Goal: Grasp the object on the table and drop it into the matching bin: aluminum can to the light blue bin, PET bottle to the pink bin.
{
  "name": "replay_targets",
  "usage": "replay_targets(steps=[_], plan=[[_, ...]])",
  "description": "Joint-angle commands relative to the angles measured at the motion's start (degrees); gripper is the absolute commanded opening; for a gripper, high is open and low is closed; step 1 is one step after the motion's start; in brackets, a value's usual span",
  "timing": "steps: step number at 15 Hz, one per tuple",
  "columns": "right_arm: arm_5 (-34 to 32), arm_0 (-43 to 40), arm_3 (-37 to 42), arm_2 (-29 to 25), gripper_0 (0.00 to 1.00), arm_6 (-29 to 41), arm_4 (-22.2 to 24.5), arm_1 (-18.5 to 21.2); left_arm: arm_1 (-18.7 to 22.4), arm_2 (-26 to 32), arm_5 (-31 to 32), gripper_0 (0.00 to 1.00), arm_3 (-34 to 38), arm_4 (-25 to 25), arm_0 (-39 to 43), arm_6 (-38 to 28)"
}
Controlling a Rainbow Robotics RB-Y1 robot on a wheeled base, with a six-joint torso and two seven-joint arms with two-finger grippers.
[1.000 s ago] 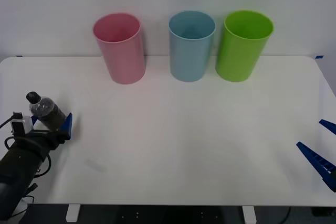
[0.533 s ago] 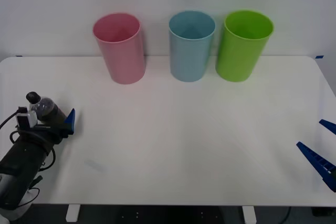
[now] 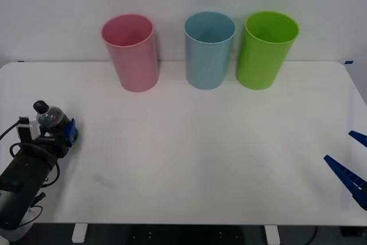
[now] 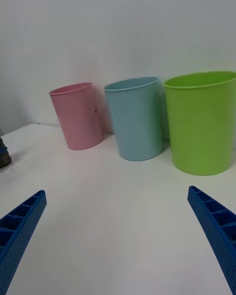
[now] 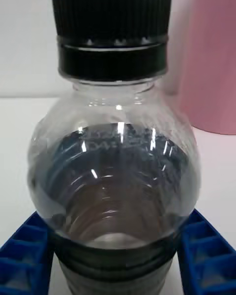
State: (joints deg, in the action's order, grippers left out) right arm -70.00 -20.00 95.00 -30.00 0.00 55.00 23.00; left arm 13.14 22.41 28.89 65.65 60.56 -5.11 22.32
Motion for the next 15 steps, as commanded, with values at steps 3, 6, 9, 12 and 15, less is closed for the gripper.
replay_targets(steps=[3,6,9,12,15], plan=[[0.0,0.0,0.0,0.0,1.0,0.0,0.0,0.0,0.0,0.0,0.0,0.0,0.0,-0.1,0.0,0.1],[0.0,0.0,0.0,0.0,1.0,0.0,0.0,0.0,0.6,0.0,0.2,0.0,0.1,-0.4,0.1,0.0],[0.0,0.0,0.0,0.0,1.0,0.0,0.0,0.0,0.7,-0.1,0.5,0.0,1.7,-1.2,0.1,-1.0],[0.0,0.0,0.0,0.0,1.0,0.0,0.0,0.0,0.7,-0.3,0.4,0.0,3.9,-2.6,0.2,-2.5],[0.0,0.0,0.0,0.0,1.0,0.0,0.0,0.0,0.8,-0.9,0.4,0.0,9.0,-2.0,1.0,-9.2]])
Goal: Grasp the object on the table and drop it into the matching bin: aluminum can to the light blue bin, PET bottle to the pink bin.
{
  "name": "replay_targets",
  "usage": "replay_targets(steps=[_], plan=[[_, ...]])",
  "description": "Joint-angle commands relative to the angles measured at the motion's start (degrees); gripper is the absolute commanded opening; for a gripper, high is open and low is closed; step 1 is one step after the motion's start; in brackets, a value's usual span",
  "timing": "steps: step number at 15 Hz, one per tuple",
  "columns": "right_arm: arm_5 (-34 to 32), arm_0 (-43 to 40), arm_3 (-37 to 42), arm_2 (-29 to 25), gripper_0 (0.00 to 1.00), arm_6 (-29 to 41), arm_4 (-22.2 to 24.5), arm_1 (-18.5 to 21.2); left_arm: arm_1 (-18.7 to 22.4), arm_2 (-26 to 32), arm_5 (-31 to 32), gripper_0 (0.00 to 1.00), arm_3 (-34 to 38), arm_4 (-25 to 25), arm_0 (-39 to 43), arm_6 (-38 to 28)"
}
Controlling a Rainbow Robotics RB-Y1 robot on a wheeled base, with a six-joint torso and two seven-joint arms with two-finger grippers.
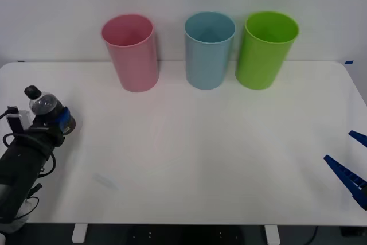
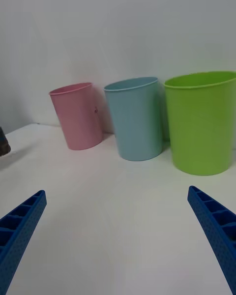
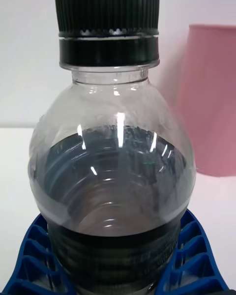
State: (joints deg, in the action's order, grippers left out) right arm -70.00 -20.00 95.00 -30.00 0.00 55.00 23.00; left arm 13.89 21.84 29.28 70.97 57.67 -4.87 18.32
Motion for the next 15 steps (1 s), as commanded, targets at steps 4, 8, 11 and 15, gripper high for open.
replay_targets(steps=[4,8,11,15], plan=[[0.0,0.0,0.0,0.0,1.0,0.0,0.0,0.0,0.1,-0.7,-1.0,0.0,11.6,4.9,1.2,-16.6],[0.0,0.0,0.0,0.0,1.0,0.0,0.0,0.0,0.3,-1.4,-1.6,0.0,15.3,9.1,-2.0,-24.2],[0.0,0.0,0.0,0.0,1.0,0.0,0.0,0.0,2.2,-2.1,-2.0,0.0,15.3,12.3,-6.4,-29.6],[0.0,0.0,0.0,0.0,1.0,0.0,0.0,0.0,4.9,-3.8,-2.0,0.0,15.3,16.2,-12.5,-37.8]])
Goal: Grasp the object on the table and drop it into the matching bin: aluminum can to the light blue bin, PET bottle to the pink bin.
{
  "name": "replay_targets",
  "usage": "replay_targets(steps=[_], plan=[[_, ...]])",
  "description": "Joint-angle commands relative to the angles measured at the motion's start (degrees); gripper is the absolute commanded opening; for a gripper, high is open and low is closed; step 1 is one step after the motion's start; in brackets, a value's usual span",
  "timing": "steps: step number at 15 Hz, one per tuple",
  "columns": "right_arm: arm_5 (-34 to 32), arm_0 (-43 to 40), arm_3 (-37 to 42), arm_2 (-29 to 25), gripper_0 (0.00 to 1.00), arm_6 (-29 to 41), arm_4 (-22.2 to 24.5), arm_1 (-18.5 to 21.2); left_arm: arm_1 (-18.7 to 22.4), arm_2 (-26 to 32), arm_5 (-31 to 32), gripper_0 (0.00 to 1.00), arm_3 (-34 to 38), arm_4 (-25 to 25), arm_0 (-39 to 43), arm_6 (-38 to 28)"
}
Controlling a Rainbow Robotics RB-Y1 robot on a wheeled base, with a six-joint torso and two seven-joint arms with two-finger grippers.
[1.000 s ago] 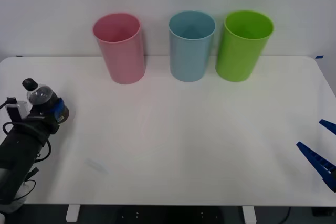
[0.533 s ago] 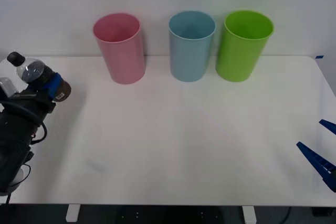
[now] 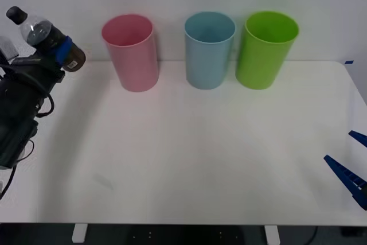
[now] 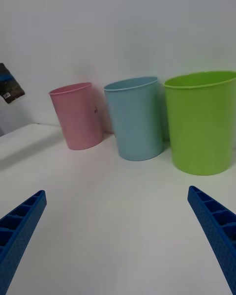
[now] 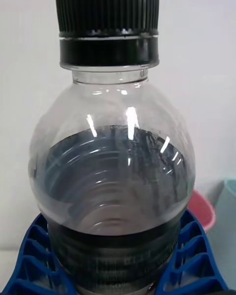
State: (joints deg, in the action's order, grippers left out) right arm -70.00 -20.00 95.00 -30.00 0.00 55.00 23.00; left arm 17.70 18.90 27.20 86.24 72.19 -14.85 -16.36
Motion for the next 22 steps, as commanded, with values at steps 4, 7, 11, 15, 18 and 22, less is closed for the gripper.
replay_targets(steps=[4,7,11,15,18,22], plan=[[0.0,0.0,0.0,0.0,1.0,0.0,0.0,0.0,3.8,-4.5,0.2,0.0,-2.2,6.3,-8.7,-6.9],[0.0,0.0,0.0,0.0,1.0,0.0,0.0,0.0,4.4,-5.9,2.6,0.0,-10.1,9.5,-16.2,-6.4],[0.0,0.0,0.0,0.0,1.0,0.0,0.0,0.0,4.4,-7.1,4.3,0.0,-20.6,13.8,-25.4,-5.7],[0.0,0.0,0.0,0.0,1.0,0.0,0.0,0.0,4.4,-8.5,4.3,0.0,-31.0,17.5,-33.6,-4.4],[0.0,0.0,0.0,0.0,1.0,0.0,0.0,0.0,3.5,-8.6,4.3,0.0,-33.0,17.9,-35.2,-3.5],[0.0,0.0,0.0,0.0,1.0,0.0,0.0,0.0,3.2,-8.6,4.2,0.01,-33.0,17.9,-35.2,-3.1]])
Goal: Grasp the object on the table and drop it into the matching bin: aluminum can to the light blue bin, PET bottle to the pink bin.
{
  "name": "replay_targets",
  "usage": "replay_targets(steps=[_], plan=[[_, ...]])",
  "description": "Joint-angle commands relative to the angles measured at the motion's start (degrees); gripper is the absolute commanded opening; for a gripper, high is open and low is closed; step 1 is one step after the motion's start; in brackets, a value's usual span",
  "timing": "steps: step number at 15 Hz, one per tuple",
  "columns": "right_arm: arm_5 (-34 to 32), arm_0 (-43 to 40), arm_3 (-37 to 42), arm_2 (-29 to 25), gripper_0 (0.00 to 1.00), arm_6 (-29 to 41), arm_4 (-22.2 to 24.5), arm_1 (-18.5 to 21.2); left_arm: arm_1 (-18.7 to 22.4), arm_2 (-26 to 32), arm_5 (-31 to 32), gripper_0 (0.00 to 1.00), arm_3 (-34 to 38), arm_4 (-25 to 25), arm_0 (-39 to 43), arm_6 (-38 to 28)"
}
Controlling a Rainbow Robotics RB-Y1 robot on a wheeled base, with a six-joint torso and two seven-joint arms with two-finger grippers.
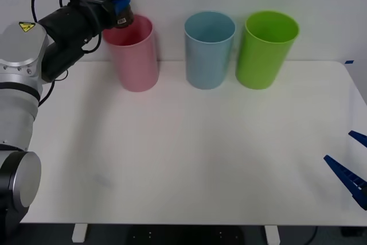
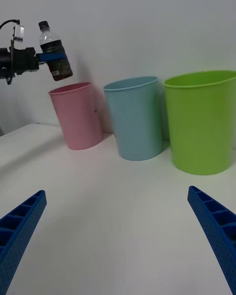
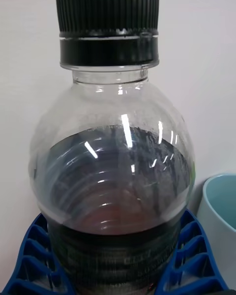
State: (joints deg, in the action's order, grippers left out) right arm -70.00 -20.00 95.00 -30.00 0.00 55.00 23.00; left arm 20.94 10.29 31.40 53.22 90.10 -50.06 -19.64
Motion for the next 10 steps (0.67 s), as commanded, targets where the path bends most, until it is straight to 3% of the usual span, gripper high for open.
replay_targets(steps=[1,2,3,4,10], plan=[[0.0,0.0,0.0,0.0,1.0,0.0,0.0,0.0,0.0,0.1,0.1,0.07,0.0,0.0,0.0,0.3],[0.0,0.0,0.0,0.0,1.0,0.0,0.0,0.0,0.0,0.1,0.1,0.2,0.0,0.0,0.0,0.4],[0.0,0.0,0.0,0.0,1.0,0.0,0.0,0.0,0.1,0.0,0.0,0.67,0.0,-0.2,0.0,0.4],[0.0,0.0,0.0,0.0,1.0,0.0,0.0,0.0,0.0,0.1,-0.1,1.0,0.0,-0.4,0.0,0.4],[0.0,0.0,0.0,0.0,1.0,0.0,0.0,0.0,0.1,0.0,0.2,1.0,0.0,-2.6,0.8,0.7]])
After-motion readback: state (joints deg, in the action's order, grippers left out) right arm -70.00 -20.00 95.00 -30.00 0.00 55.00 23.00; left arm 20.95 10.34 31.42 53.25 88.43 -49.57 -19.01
